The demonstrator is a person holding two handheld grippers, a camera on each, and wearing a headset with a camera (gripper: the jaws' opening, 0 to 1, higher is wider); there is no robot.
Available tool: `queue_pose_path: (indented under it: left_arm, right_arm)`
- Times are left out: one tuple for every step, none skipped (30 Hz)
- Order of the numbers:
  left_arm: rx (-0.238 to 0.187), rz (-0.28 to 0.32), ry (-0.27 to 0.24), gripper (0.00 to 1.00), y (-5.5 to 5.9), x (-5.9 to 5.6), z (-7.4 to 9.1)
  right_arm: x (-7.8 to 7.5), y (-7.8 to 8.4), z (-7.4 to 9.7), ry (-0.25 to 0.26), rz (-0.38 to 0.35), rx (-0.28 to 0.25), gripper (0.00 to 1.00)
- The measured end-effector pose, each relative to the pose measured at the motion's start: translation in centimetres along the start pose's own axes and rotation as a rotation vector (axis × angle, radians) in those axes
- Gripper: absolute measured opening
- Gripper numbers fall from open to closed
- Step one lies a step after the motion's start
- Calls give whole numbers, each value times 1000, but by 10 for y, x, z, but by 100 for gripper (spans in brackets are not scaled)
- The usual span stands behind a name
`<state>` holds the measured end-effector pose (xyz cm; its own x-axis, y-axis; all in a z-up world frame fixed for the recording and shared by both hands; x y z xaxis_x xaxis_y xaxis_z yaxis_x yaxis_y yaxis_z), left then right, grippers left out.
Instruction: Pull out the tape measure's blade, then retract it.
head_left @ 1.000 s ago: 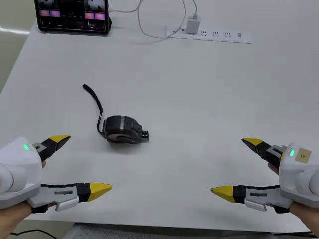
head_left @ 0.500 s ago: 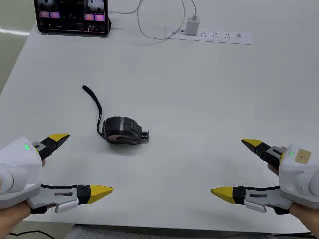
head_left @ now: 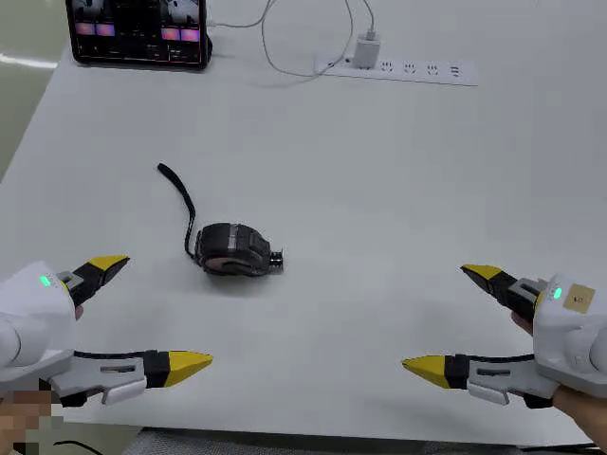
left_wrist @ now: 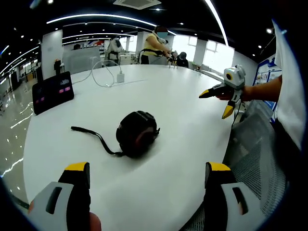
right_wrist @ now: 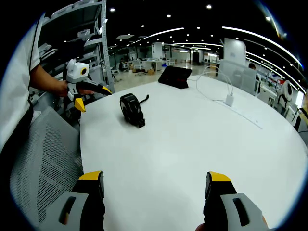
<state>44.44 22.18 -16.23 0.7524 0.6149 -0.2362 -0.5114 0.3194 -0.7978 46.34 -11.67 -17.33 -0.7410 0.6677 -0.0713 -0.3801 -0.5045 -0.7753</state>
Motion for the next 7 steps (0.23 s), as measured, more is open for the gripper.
queue_pose_path:
  left_arm:
    - [2, -3, -1, 98, 0, 0, 0]
    - [1, -5, -1, 98, -1, 0, 0]
    - [-3, -3, 2, 98, -1, 0, 0]
    - [-2, -5, 1, 98, -1, 0, -1]
    - [-2, -6, 1, 98, -2, 0, -1]
    - [-4, -4, 2, 98, -2, 0, -1]
    - [-4, -2, 2, 98, -2, 0, -1]
  right_arm:
    - [0, 0, 0, 0, 0, 0, 86]
    - [0, 0, 0, 0, -1, -1, 86]
    - [0, 0, 0, 0, -2, -1, 86]
    - [0, 0, 0, 0, -1, -1, 86]
    - [0, 0, 0, 0, -1, -1, 86]
    - [0, 0, 0, 0, -1, -1, 86]
    - [0, 0, 0, 0, -1, -2, 86]
Point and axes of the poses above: the centre of the closed fingertips' face, and the gripper's own axes: z roughly backward along the fingers, x roughly to its left, y roughly out of its underside, the point moved 5 cm from there along z, roughly backward along the fingers, and after that the axes turned 12 degrees about y, right-handed, at the moved point
